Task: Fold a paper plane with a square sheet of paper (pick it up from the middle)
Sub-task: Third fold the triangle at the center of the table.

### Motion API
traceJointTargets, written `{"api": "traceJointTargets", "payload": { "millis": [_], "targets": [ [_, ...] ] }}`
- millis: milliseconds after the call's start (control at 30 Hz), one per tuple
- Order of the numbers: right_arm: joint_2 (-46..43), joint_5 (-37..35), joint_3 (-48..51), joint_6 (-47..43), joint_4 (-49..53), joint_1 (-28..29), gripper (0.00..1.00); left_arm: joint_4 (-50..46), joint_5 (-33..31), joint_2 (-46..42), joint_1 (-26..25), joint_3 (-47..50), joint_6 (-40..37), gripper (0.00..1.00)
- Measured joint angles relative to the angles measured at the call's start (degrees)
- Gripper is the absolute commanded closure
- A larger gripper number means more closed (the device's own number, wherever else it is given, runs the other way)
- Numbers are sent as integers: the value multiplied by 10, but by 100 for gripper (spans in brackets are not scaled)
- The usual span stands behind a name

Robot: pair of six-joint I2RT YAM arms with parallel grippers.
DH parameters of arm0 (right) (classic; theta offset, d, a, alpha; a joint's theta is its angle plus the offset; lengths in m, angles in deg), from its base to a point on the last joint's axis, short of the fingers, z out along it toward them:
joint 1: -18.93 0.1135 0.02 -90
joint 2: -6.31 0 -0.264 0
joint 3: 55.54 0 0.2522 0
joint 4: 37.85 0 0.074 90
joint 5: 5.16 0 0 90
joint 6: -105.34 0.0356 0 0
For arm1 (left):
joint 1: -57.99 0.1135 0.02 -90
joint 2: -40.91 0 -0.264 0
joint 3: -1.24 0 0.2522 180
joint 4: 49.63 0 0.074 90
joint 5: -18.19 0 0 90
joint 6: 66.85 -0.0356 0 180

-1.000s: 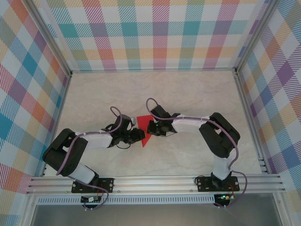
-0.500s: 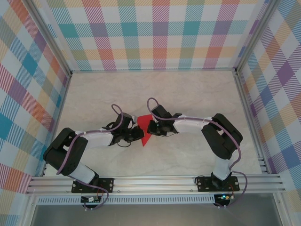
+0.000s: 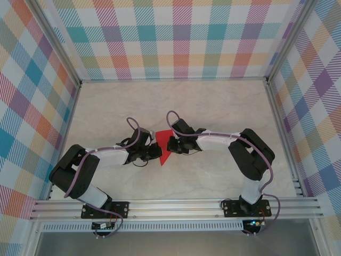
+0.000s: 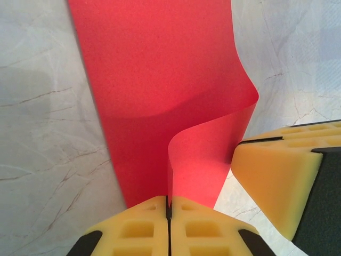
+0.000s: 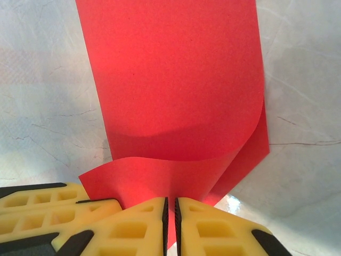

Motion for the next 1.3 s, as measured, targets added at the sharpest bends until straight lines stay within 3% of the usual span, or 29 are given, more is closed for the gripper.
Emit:
{"api": "traceJointTargets", "payload": {
  "millis": [933, 1300],
  "targets": [
    [0, 7, 0, 0, -2, 0, 87, -6, -14, 26, 0, -12, -7, 95],
    [0, 73, 30, 1, -54, 0, 93, -15, -15, 32, 0, -19, -15, 96]
  ]
}}
